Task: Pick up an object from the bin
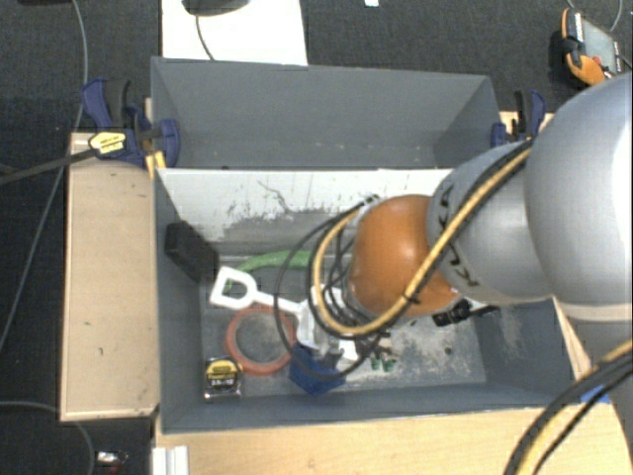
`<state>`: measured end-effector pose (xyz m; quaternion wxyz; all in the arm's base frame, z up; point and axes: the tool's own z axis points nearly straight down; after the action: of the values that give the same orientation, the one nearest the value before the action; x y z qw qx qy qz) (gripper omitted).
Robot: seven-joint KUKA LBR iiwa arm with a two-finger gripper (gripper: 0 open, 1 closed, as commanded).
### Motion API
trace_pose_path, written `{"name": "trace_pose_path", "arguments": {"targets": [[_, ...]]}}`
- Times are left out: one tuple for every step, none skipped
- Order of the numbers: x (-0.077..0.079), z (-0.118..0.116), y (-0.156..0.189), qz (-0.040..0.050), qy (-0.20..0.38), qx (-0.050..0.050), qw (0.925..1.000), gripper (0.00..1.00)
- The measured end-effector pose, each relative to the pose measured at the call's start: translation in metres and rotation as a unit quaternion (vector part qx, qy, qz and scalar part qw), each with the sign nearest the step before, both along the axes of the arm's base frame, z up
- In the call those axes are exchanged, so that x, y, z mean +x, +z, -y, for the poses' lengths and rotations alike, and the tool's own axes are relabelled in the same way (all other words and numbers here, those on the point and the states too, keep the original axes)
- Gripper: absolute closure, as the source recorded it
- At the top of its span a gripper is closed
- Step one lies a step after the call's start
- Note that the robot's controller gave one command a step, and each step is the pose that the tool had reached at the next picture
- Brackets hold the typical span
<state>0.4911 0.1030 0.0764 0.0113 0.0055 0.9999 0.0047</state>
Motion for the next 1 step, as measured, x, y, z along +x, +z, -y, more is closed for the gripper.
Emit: {"name": "trace_pose_path", "arguments": {"targets": [[-0.002,0.0005,0.0219,-0.0037,-0.001,-0.001,1.0,1.0]]}}
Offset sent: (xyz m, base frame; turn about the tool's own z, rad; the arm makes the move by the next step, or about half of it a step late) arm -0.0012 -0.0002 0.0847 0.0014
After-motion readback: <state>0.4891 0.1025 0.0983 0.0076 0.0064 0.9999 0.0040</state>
